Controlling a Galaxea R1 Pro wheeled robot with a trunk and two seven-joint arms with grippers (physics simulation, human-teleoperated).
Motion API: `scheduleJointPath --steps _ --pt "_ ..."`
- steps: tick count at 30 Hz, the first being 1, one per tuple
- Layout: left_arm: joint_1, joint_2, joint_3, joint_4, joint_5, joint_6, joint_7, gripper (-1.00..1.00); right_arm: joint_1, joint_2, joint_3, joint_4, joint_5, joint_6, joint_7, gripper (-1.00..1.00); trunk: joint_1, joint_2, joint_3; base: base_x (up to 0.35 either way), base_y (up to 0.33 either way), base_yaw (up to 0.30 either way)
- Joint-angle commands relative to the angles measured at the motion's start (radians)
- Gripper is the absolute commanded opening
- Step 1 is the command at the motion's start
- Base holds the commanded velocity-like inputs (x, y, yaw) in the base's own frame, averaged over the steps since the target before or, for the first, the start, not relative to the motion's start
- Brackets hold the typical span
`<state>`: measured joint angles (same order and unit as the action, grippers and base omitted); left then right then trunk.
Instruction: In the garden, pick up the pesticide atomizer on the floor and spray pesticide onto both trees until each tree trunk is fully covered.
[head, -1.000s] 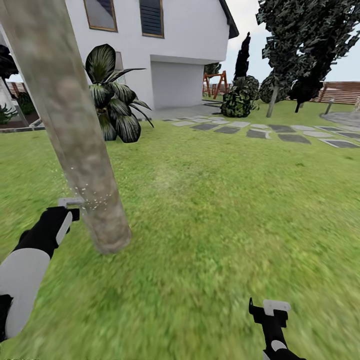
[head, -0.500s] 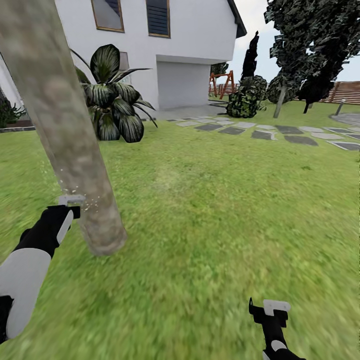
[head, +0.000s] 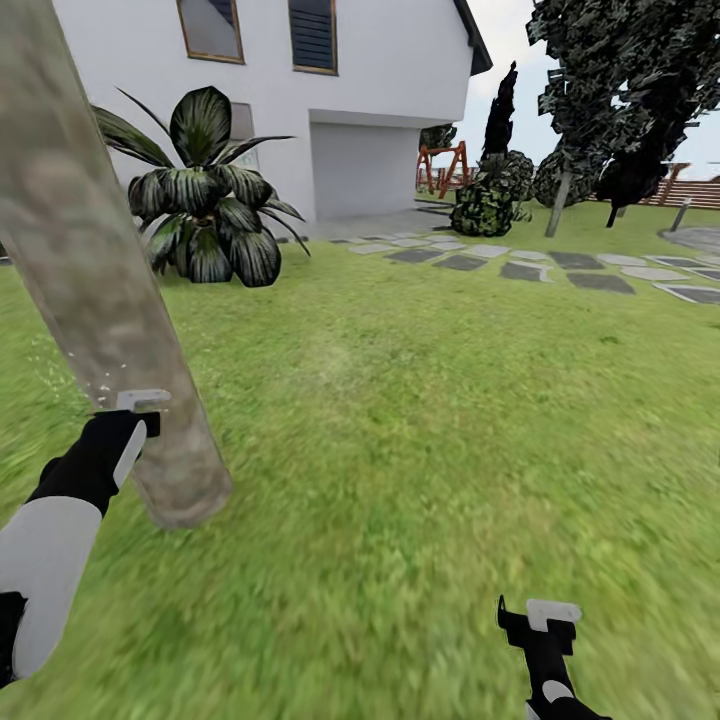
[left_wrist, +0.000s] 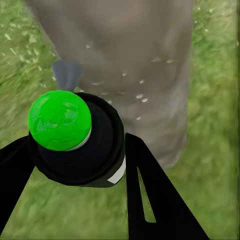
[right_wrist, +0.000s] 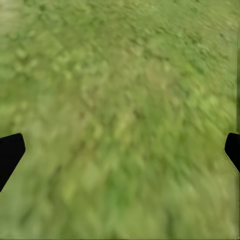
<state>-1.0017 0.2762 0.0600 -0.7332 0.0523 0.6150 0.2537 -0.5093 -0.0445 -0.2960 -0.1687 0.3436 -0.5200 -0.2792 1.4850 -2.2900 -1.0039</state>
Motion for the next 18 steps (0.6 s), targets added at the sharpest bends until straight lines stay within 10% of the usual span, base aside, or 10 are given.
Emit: scheduleJointPath --steps 1,18 --pt "0.000 0.000 0.000 0.000 -0.001 0.000 0.000 -1.00 0.000 0.000 0.000 0.000 0.000 0.000 0.000 1.00 0.000 0.000 0.000 0.010 -0.270 0.000" --pt "0.002 0.007 0.000 0.000 -0.009 0.000 0.001 -1.00 0.000 0.000 0.000 0.000 0.000 0.000 0.000 1.00 0.000 0.000 0.008 0.200 -0.149 0.113"
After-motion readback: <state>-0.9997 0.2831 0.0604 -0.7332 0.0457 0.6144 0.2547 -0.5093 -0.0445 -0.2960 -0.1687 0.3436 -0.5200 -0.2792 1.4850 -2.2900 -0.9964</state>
